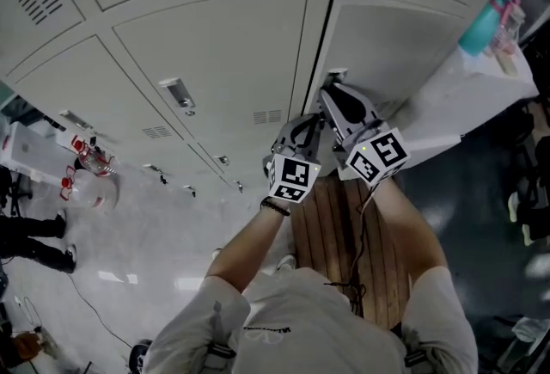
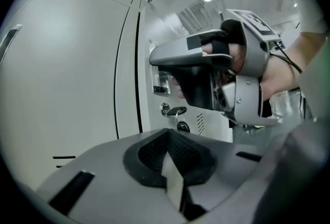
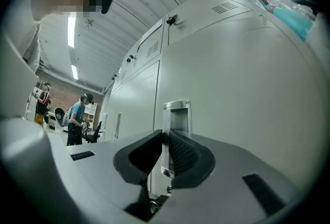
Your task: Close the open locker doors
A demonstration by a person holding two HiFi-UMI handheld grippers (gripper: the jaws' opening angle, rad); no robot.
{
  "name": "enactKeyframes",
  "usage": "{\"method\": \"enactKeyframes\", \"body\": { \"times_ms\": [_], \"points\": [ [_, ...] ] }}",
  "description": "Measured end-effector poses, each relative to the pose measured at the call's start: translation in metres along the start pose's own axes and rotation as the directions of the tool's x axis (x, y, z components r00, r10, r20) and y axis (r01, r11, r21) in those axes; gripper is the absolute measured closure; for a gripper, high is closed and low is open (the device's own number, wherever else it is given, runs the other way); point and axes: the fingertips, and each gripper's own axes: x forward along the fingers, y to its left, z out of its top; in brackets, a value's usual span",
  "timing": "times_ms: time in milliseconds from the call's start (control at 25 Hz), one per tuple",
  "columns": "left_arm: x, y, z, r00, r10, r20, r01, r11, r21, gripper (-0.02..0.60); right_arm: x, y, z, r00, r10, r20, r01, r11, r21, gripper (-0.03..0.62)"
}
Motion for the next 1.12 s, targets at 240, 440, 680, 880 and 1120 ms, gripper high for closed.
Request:
{"method": "enactKeyframes", "body": {
  "times_ms": [240,440,680,880,1120],
  "points": [
    [0.015,0.012,-0.005,1.0,0.019,-0.018,-0.019,1.0,0.01,0.577,0.015,-0.012,-0.003,0.999,-0.038,-0.012,0.038,0.999,0.003,0.548],
    [0.019,0.016,-0.006,1.0,0.019,-0.02,-0.018,1.0,0.015,0.578,0.019,-0.014,-0.004,0.998,-0.055,0.002,0.055,0.998,-0.013,0.548],
    [0.02,0.017,-0.006,1.0,0.021,-0.02,-0.021,1.0,-0.011,0.578,0.013,-0.017,-0.003,0.99,-0.141,0.009,0.141,0.99,-0.027,0.55],
    [0.019,0.016,-0.006,1.0,-0.002,-0.003,0.002,1.0,-0.015,0.578,-0.035,0.0,-0.001,0.975,-0.223,0.019,0.224,0.974,-0.025,0.585],
    [-0.05,0.029,-0.003,0.999,-0.03,0.026,0.031,0.999,-0.018,0.577,-0.089,0.036,0.005,0.955,-0.297,0.001,0.297,0.955,0.021,0.585]
  ]
}}
